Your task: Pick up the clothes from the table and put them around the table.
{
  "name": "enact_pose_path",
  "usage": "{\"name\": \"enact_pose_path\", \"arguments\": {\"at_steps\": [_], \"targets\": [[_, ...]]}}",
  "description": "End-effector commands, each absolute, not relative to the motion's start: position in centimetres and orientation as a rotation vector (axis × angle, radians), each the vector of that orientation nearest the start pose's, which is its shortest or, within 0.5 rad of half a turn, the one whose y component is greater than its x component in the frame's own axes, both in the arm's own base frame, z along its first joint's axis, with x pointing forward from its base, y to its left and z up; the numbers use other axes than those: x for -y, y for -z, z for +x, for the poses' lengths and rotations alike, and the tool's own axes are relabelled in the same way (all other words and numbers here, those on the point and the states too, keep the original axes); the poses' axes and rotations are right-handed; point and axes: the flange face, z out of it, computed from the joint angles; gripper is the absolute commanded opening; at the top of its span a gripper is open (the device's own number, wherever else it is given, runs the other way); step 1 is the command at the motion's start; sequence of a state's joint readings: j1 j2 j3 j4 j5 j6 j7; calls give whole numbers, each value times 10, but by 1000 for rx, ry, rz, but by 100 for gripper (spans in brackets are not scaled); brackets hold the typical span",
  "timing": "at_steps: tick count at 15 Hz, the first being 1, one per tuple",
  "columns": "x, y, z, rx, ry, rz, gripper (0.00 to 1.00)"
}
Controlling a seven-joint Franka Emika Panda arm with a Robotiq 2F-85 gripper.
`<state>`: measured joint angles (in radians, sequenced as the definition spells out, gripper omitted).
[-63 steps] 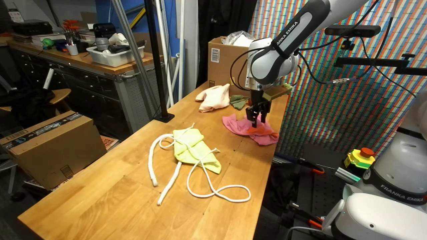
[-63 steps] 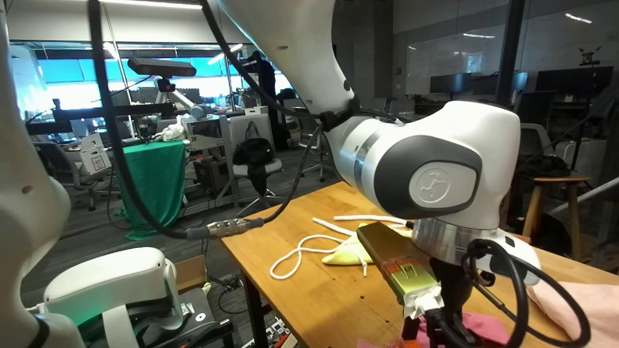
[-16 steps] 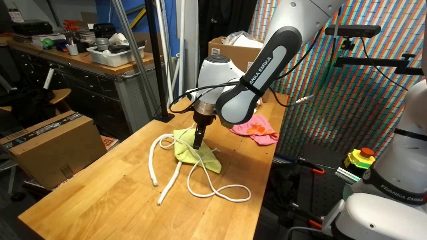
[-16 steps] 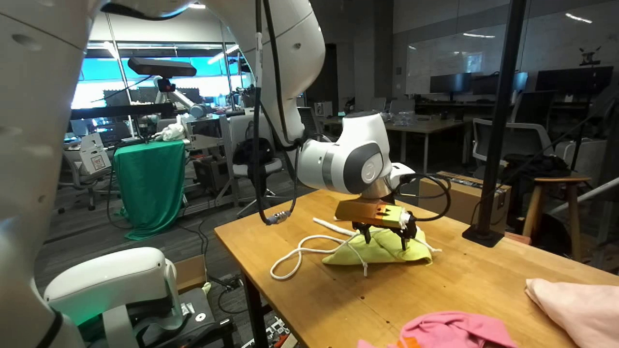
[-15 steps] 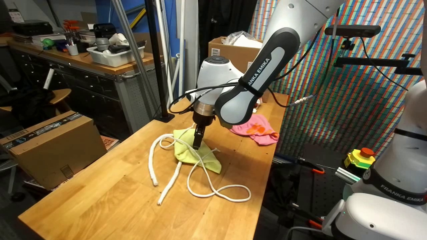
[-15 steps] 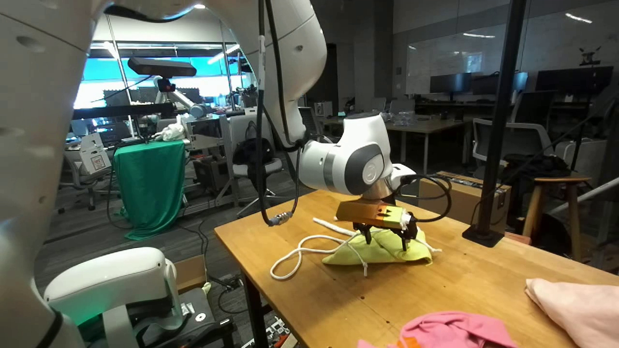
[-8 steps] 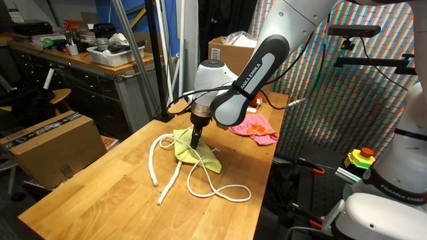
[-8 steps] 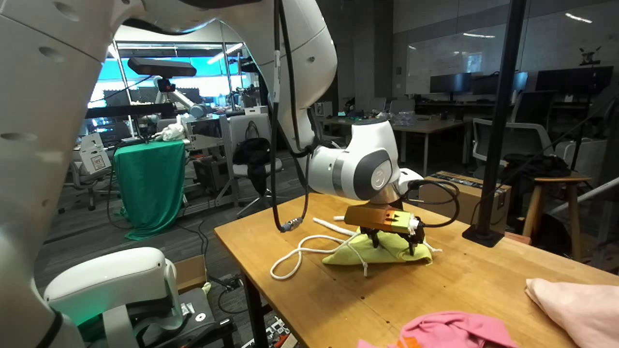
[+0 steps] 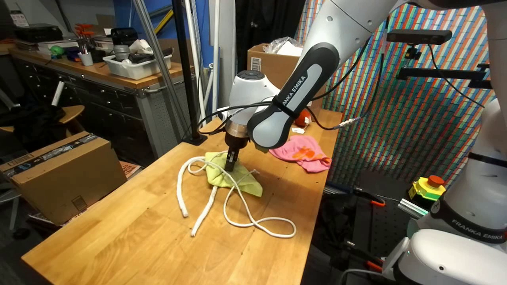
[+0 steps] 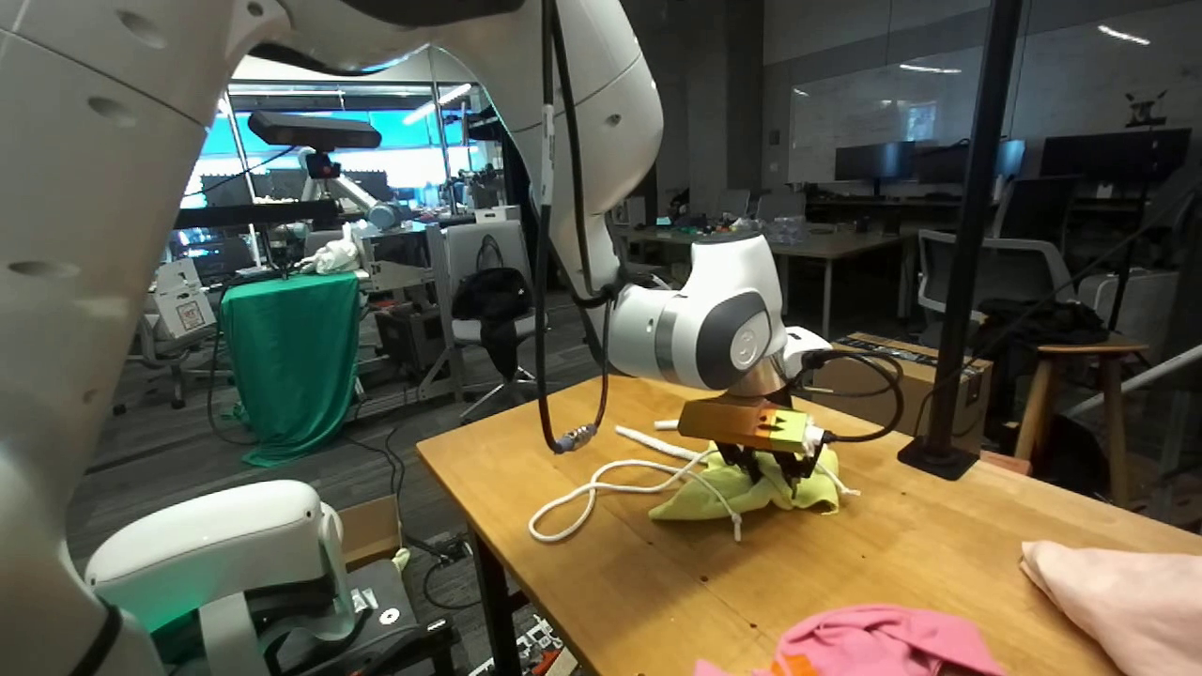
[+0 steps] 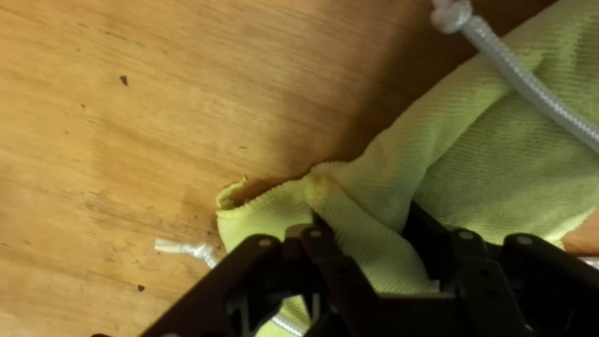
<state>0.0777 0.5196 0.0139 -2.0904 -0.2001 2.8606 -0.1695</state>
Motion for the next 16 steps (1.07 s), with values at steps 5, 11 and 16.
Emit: {"name": "enact_pose_path", "arguments": {"at_steps": [5,11,16], "targets": [[-59,-214,601,640,503,-3182,3],[-86,-249,584,635,708,-3226,4],[-106,-277,571,549,798,-3234,4]]}}
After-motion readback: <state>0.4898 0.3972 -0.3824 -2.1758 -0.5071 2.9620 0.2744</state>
